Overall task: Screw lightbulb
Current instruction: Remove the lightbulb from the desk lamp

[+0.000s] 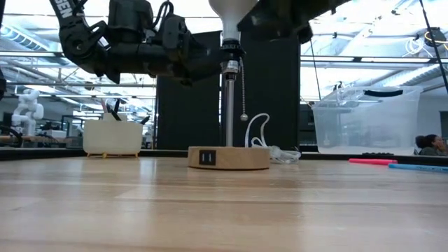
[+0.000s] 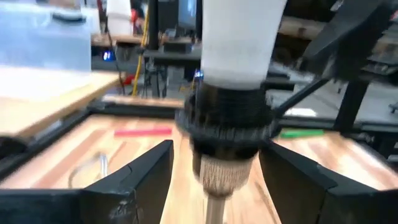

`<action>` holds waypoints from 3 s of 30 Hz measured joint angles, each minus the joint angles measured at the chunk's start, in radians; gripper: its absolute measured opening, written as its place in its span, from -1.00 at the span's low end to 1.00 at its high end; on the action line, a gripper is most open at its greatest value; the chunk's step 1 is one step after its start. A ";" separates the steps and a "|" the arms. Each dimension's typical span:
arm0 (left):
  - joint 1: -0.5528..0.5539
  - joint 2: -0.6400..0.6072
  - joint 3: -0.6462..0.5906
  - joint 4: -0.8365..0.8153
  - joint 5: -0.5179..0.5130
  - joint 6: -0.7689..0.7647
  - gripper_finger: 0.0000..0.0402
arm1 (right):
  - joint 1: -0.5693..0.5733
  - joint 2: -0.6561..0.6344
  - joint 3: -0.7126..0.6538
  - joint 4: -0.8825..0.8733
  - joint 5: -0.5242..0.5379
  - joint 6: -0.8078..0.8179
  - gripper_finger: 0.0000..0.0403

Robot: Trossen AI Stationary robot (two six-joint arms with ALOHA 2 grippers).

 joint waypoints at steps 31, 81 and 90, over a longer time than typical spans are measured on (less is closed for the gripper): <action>-0.078 0.002 0.000 -0.060 -0.208 0.048 0.19 | -0.066 0.211 0.000 0.541 0.032 -0.172 -0.28; -0.155 0.411 0.090 0.260 -0.227 -0.008 -0.84 | -0.069 0.160 0.002 0.407 -0.157 -0.206 -0.27; -0.125 0.410 0.082 0.260 0.022 0.009 -0.84 | -0.105 0.147 0.002 0.356 -0.340 -0.214 -0.26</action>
